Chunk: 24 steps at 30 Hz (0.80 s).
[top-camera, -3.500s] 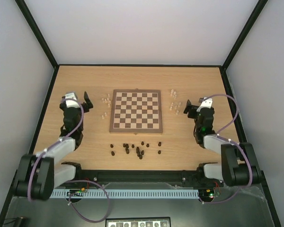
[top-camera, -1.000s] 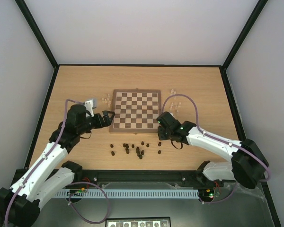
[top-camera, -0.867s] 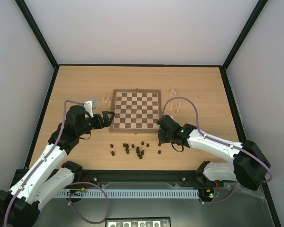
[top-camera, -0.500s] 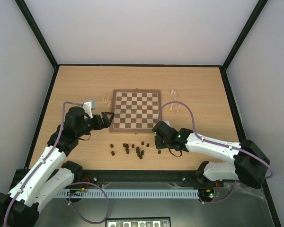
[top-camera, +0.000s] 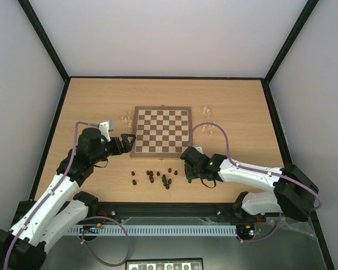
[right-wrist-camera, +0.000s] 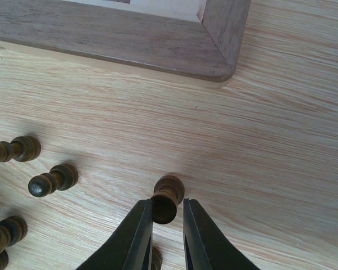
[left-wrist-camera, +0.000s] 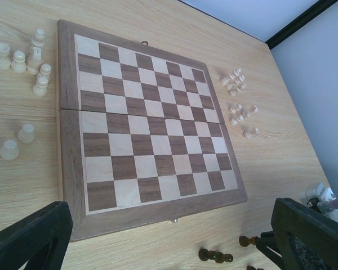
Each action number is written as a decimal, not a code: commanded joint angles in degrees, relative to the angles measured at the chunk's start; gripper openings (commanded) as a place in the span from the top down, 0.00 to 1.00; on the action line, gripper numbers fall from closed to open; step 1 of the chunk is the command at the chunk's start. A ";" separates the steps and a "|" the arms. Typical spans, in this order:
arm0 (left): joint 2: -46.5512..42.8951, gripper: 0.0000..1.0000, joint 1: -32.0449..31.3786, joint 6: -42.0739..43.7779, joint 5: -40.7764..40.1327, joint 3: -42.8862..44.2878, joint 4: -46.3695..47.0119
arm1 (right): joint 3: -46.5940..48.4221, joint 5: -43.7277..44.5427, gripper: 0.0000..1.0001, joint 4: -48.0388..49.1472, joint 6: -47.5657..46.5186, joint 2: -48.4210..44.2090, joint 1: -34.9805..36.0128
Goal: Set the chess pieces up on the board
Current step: Pick up the chess piece at the center of the board.
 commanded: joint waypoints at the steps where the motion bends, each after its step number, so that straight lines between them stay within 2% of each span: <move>1: -0.49 0.00 -0.43 -0.65 -0.25 -0.90 -0.67 | -1.54 0.35 0.83 -0.97 0.67 1.21 0.37; 6: -0.85 0.00 -0.66 -0.80 -0.55 -0.93 -0.76 | -1.69 -0.08 0.84 -0.37 0.76 2.17 0.36; 9: -0.95 0.00 -0.74 -0.81 -0.53 -0.99 -0.68 | -1.70 0.15 0.71 -0.57 1.03 1.44 0.37; 24: -0.59 0.01 -1.13 -1.04 -0.63 -1.34 -0.24 | -1.38 2.36 0.78 -1.53 0.89 -0.15 0.42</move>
